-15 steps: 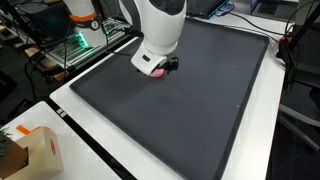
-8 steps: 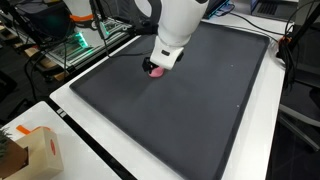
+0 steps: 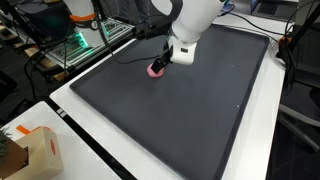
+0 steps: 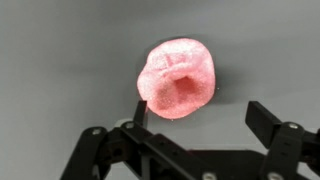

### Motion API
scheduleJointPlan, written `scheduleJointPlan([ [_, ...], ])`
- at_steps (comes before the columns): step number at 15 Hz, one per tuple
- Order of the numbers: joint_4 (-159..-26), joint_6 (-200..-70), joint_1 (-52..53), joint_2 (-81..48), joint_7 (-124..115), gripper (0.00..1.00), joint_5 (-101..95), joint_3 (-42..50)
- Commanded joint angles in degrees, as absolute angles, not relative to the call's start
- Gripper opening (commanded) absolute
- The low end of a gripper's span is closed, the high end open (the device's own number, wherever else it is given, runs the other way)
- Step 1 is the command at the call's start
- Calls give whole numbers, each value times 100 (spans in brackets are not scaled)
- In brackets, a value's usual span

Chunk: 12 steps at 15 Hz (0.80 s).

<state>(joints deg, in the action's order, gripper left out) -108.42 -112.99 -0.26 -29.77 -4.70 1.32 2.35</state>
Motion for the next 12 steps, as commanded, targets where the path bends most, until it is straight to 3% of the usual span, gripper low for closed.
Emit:
scheduleJointPlan([
  [1,-10753,-11140,112,-3060,-80,100,-252,106],
  [12,-11149,-11138,592,-2788,894,100,-1326,-290],
])
